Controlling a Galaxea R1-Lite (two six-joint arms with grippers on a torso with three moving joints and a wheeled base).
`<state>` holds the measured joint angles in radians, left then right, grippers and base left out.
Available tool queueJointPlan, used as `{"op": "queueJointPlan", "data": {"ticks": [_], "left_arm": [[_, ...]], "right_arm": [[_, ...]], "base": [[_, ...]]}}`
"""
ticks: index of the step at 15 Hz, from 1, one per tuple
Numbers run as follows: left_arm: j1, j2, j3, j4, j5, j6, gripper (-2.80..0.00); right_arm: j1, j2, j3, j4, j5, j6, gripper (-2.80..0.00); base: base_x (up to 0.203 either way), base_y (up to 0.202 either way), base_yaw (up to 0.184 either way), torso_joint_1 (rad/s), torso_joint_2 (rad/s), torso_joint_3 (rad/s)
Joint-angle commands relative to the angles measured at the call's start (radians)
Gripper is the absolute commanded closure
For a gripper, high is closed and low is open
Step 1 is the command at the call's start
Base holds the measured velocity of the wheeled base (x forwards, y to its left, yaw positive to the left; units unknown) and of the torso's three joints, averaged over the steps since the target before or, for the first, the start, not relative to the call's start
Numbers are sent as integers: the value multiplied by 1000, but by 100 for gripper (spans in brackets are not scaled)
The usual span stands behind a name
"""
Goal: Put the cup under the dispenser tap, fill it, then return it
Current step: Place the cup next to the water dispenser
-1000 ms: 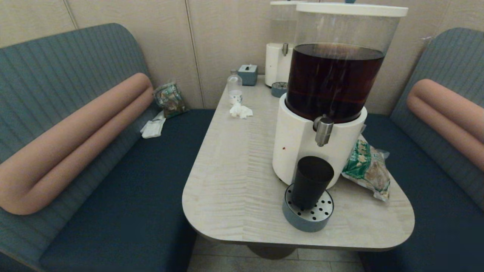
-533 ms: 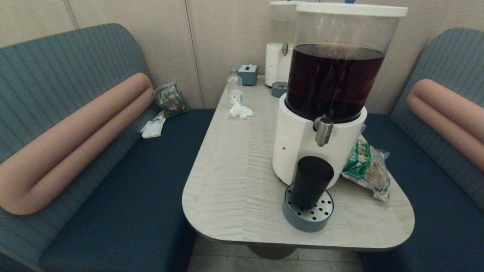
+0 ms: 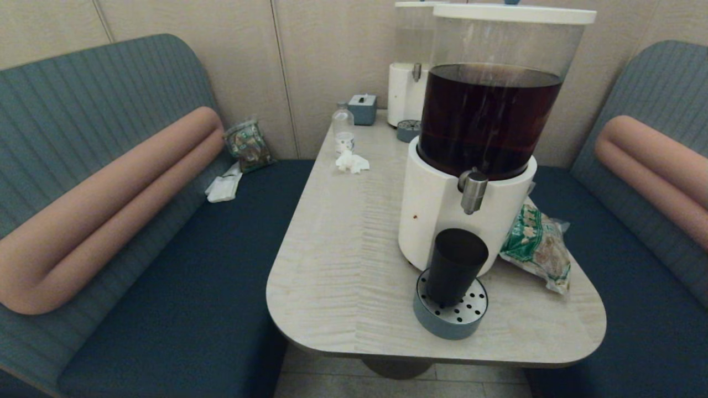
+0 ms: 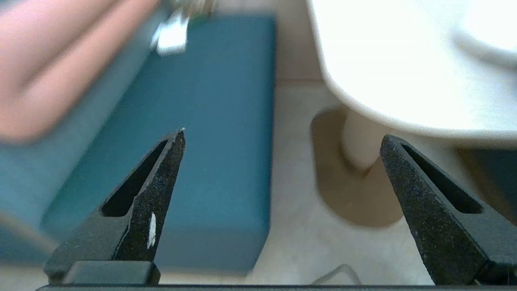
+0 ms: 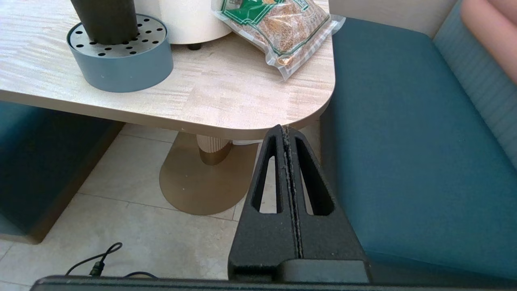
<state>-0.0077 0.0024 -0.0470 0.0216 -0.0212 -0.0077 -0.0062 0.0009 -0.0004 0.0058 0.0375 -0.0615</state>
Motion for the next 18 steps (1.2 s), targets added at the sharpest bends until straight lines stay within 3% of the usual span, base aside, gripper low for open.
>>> {"op": "queueJointPlan", "data": {"ticks": [1,5,8,11,13,16,18], "left_arm": [[0,50,-182,63,-47,-9,-280],[-18,436,-552,104,-257,-94,-280],[-29,755,-672,-43,-446,-112,-280],[-30,1097,-678,-433,-670,-72,-280],[-25,1309,-656,-721,-802,26,-280],[-15,1587,-620,-1056,-946,153,-280],[-11,1736,-608,-1229,-1039,204,-280]], "right_arm": [[0,1,0,-1,1,-1,0],[0,1,0,-1,1,0,0],[0,1,0,-1,1,-1,0],[0,1,0,0,1,-1,0],[0,1,0,-1,1,-1,0],[0,1,0,-1,1,-1,0],[-1,1,0,-1,1,-1,0]], "base": [[0,0,0,0,0,0],[0,0,0,0,0,0],[0,0,0,0,0,0],[0,0,0,0,0,0],[0,0,0,0,0,0],[0,0,0,0,0,0],[0,0,0,0,0,0]]}}
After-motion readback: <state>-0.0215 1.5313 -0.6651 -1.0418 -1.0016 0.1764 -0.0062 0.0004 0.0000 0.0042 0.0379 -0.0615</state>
